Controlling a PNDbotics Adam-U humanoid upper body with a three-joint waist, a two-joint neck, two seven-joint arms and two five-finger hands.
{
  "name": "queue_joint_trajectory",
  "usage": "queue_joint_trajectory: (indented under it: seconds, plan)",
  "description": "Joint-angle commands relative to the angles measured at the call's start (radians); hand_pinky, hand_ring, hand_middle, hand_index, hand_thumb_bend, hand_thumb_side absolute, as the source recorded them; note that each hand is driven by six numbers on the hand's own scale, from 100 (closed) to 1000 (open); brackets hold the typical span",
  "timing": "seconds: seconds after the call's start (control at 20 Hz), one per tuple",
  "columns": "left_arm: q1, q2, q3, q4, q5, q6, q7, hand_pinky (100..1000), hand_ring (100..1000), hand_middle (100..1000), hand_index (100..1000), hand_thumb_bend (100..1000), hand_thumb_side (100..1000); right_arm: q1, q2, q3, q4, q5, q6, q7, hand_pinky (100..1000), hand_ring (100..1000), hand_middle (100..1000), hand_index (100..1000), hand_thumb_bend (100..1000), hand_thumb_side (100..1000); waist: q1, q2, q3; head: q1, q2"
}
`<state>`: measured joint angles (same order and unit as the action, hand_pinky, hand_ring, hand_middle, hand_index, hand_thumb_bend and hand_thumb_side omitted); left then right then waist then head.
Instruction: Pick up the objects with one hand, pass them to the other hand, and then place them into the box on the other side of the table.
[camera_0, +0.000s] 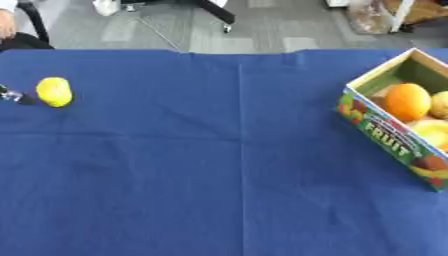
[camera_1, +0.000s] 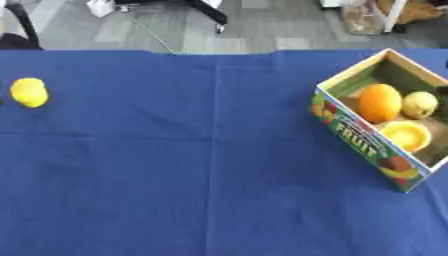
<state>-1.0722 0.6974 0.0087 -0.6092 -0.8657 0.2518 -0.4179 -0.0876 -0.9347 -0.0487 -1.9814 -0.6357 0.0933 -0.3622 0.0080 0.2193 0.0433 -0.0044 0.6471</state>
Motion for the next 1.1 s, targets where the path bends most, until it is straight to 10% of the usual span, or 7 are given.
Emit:
queue_joint_trajectory:
  seconds: [0.05,1.1]
  plan:
    - [-0.034,0.015,0.008,-0.022,-0.014,-0.008,-0.008,869,808,750,786,840,274,-0.008,-0.015,-0.007,-0.019,0.013,0.004,-0.006,707,900,841,907,100,484,-0.015,0.003,-0.003,0.010,-0.023]
    - [-0.081,-0.025,0.021,-0.019,-0.018,-0.007,0.017,834,778,721,773,685,100,-0.035,0.022,0.015,-0.019,0.040,0.038,-0.023,706,896,831,898,100,501,-0.025,0.056,-0.041,0.020,-0.077]
